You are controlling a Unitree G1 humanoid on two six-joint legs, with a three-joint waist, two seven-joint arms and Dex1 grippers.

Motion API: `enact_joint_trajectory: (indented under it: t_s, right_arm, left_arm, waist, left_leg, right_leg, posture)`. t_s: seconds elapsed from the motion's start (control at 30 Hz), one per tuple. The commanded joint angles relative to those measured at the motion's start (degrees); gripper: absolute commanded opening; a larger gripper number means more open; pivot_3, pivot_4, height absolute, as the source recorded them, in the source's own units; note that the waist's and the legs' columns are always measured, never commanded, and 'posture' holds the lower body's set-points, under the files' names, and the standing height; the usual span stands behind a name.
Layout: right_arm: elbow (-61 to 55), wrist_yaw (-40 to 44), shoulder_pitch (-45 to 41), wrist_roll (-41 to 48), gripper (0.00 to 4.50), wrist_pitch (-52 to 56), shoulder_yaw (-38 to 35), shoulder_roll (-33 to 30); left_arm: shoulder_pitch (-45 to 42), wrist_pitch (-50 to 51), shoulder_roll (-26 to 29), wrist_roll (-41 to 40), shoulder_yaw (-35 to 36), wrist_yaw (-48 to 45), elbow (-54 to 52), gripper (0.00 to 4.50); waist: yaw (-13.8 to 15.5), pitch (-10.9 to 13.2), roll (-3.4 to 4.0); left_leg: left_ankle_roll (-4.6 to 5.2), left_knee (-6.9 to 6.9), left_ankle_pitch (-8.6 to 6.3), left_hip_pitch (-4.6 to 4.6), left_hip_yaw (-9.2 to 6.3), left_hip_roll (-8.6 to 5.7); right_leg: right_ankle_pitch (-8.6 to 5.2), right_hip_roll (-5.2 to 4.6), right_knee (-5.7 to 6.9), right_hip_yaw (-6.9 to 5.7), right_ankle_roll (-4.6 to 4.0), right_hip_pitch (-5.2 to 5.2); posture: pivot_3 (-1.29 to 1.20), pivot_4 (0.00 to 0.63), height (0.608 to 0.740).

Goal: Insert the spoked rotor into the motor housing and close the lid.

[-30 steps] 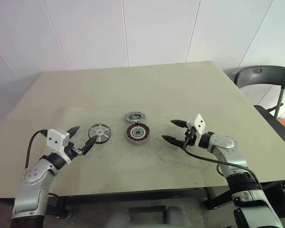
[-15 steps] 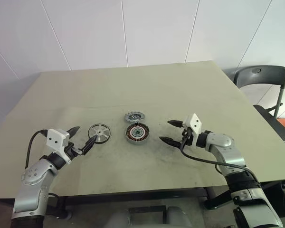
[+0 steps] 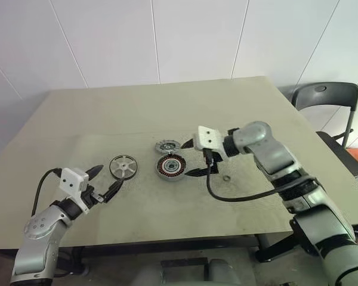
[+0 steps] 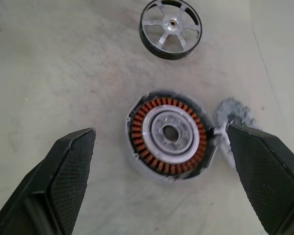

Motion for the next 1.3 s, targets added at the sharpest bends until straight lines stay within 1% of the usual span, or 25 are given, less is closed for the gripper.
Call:
enact_joint_trajectory:
  t_s: [0.03, 0.1, 0.23, 0.5, 0.63, 0.87, 0.97, 1.1, 1.3]
  right_arm:
    - [1.2, 3.0, -5.4, -4.3, 4.5, 0.3, 4.7, 1.5]
    - [2.0, 5.4, -7.0, -5.7, 4.5, 0.2, 6.9, 2.1]
    - [4.5, 7.0, -10.5, -12.6, 4.5, -1.3, 13.6, 4.4]
    - [15.2, 5.9, -15.1, -19.7, 4.5, -2.8, 18.0, 11.4]
    - [20.2, 5.0, -16.3, -22.0, 4.5, -3.6, 18.3, 13.1]
    - [26.7, 3.8, -18.3, -23.6, 4.5, -6.3, 17.7, 16.5]
    - [27.6, 4.4, -18.1, -24.0, 4.5, -8.0, 17.9, 16.9]
    - [26.6, 6.1, -17.6, -24.3, 4.5, -7.9, 17.9, 17.0]
    - [27.4, 6.3, -17.6, -25.2, 4.5, -8.4, 17.8, 17.3]
  left_arm:
    - [0.6, -1.4, 0.8, -0.8, 0.1, -1.5, -3.1, 4.45]
    - [1.2, -1.7, 0.9, -0.8, -0.2, -2.3, -3.7, 4.45]
    - [1.7, -2.5, 1.4, 0.3, -0.4, -2.8, -3.8, 4.45]
    - [1.4, -3.1, 1.6, 0.3, -0.4, -2.5, -3.3, 4.45]
    - [1.7, -3.6, 1.5, 0.4, -0.3, -2.5, -3.0, 4.45]
    - [1.6, -4.3, 1.3, 0.7, -0.5, -2.3, -2.5, 4.45]
    - [1.6, -4.6, 1.2, 0.9, -0.4, -1.9, -2.7, 4.45]
    - [1.6, -4.5, 1.1, 1.0, -0.3, -1.6, -2.9, 4.45]
    - [1.8, -4.4, 0.9, 1.0, -0.4, -1.2, -3.4, 4.45]
  waist:
    - [0.0, 0.0, 0.0]
    - [-0.1, 0.0, 0.0]
    - [-0.1, 0.0, 0.01]
    - [-0.1, 0.0, 0.01]
    - [-0.1, 0.0, 0.01]
    - [-0.4, 0.0, 0.02]
    - [-0.3, 0.0, 0.02]
    - [-0.3, 0.0, 0.02]
    - [-0.4, 0.0, 0.02]
  left_leg:
    - [0.0, 0.01, 0.0, 0.0, 0.01, 0.0]
    - [-0.01, 0.0, 0.0, 0.0, 0.02, 0.0]
    - [-0.01, -0.05, 0.0, -0.01, 0.02, 0.03]
    - [-0.03, -0.05, 0.01, 0.0, 0.0, 0.05]
    - [-0.04, -0.07, 0.01, 0.0, 0.0, 0.05]
    - [-0.05, -0.13, 0.01, 0.0, 0.0, 0.09]
    - [-0.06, -0.13, 0.01, 0.0, -0.01, 0.1]
    - [-0.07, -0.12, 0.01, 0.0, -0.01, 0.1]
    - [-0.07, -0.12, 0.01, 0.0, -0.01, 0.1]
  right_leg:
    - [0.05, 0.0, 0.01, 0.0, -0.09, -0.01]
    - [0.06, 0.0, 0.01, 0.01, -0.1, -0.04]
    - [0.07, 0.05, 0.03, 0.01, -0.11, -0.1]
    - [0.09, 0.09, 0.1, 0.01, -0.14, -0.13]
    - [0.1, 0.09, 0.1, 0.01, -0.14, -0.14]
    - [0.11, 0.18, 0.15, 0.03, -0.17, -0.23]
    - [0.11, 0.19, 0.16, 0.03, -0.17, -0.23]
    - [0.12, 0.2, 0.17, 0.03, -0.17, -0.23]
    - [0.12, 0.2, 0.2, 0.04, -0.17, -0.24]
  posture:
    - [0.0, 0.0, 0.74]
    - [0.0, 0.0, 0.74]
    - [0.0, 0.0, 0.74]
    - [0.0, 0.0, 0.74]
    - [0.0, 0.0, 0.74]
    - [0.0, 0.0, 0.74]
    - [0.0, 0.0, 0.74]
    - [0.0, 0.0, 0.74]
    - [0.0, 0.0, 0.74]
